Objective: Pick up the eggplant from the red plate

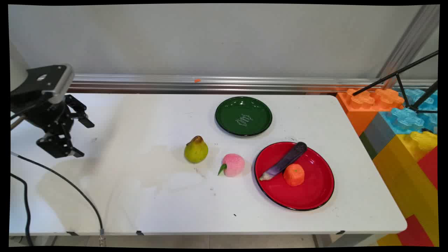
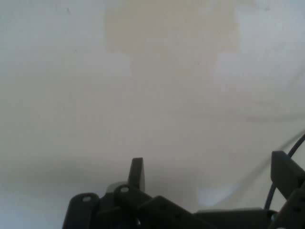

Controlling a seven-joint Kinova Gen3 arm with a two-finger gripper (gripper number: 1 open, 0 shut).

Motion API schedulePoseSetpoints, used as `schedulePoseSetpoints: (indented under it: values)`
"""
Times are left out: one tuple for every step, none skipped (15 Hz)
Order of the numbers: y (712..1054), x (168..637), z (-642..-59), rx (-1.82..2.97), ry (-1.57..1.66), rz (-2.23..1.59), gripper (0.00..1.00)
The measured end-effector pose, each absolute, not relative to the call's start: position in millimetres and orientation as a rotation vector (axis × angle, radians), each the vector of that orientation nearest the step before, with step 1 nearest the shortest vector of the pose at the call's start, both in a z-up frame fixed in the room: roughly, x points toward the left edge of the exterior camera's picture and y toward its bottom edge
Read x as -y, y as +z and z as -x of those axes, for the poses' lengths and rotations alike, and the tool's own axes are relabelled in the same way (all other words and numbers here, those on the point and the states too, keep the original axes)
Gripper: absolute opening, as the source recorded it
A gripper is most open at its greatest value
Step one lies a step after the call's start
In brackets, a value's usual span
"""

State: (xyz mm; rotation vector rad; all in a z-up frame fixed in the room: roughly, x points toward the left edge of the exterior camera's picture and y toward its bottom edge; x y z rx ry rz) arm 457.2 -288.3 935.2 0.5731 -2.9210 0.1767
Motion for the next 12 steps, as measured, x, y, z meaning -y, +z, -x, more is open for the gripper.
schedulePoseSetpoints:
  values:
    - [935.4, 291.0, -451.6, 2.902, 0.16, -0.606, 1.0]
    - [935.7, 293.6, -446.3, 2.883, 0.145, -0.632, 1.0]
    - [936.8, 297.3, -438.7, 2.856, 0.128, -0.661, 1.0]
    - [937.8, 300.3, -432.5, 2.832, 0.117, -0.683, 1.0]
    - [938.7, 303.6, -426.0, 2.809, 0.106, -0.706, 1.0]
    - [939.9, 307.5, -417.6, 2.78, 0.091, -0.738, 1.0]
    - [941.0, 311.6, -409.5, 2.753, 0.079, -0.767, 1.0]
    - [942.5, 317.5, -398.5, 2.72, 0.069, -0.795, 1.0]
    - [943.6, 322.8, -390.1, 2.696, 0.07, -0.81, 1.0]
    - [944.6, 328.1, -382.0, 2.672, 0.072, -0.823, 1.0]
    - [946.1, 336.4, -370.4, 2.638, 0.079, -0.84, 1.0]
    - [947.0, 343.6, -360.5, 2.605, 0.084, -0.86, 1.0]
